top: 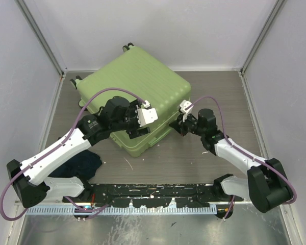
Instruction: Pack the luggage
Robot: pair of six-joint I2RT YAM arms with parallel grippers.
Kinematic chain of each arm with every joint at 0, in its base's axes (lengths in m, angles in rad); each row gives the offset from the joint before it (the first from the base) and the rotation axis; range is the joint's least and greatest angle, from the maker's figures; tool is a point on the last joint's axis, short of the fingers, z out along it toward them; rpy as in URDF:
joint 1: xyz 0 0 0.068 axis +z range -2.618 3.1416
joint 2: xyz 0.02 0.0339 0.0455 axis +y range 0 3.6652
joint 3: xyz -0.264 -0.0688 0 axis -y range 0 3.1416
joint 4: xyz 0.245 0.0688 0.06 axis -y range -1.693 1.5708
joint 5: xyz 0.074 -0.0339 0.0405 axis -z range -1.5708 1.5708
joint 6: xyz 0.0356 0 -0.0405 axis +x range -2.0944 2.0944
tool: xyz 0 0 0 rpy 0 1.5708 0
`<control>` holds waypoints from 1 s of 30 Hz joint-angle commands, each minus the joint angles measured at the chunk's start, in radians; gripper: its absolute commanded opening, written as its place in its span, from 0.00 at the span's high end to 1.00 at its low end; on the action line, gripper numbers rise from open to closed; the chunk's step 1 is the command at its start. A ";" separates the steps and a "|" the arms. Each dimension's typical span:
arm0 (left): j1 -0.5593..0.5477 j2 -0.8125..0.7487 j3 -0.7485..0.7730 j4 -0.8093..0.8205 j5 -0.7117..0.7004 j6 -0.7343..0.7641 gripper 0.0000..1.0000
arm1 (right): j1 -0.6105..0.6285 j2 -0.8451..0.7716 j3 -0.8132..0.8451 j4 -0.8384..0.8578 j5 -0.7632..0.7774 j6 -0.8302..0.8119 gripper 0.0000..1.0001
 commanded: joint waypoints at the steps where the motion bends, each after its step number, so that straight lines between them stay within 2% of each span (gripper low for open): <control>1: 0.052 -0.024 -0.056 -0.161 -0.129 0.090 0.22 | -0.130 -0.014 0.064 0.005 0.002 -0.104 0.99; 7: 0.078 -0.020 -0.058 -0.184 -0.106 0.107 0.23 | -0.282 0.059 0.133 -0.027 -0.100 -0.177 0.99; 11: 0.076 -0.024 -0.033 -0.182 -0.030 0.119 0.25 | -0.344 0.125 0.189 -0.042 -0.166 -0.186 0.99; 15: 0.030 -0.001 0.061 -0.169 -0.004 0.103 0.30 | -0.350 0.189 0.245 -0.052 -0.196 -0.149 0.99; 18: -0.049 0.025 0.170 -0.155 -0.027 0.076 0.29 | -0.357 0.227 0.285 -0.065 -0.234 -0.088 0.99; 24: -0.185 0.194 0.348 -0.178 -0.027 0.014 0.28 | -0.358 0.247 0.279 -0.020 -0.246 -0.025 0.99; 27: -0.221 0.292 0.422 -0.174 -0.019 -0.079 0.28 | -0.358 0.247 0.274 0.008 -0.242 -0.013 0.99; 30: -0.267 0.398 0.450 -0.144 -0.044 -0.099 0.26 | -0.357 0.258 0.275 0.033 -0.231 0.013 0.99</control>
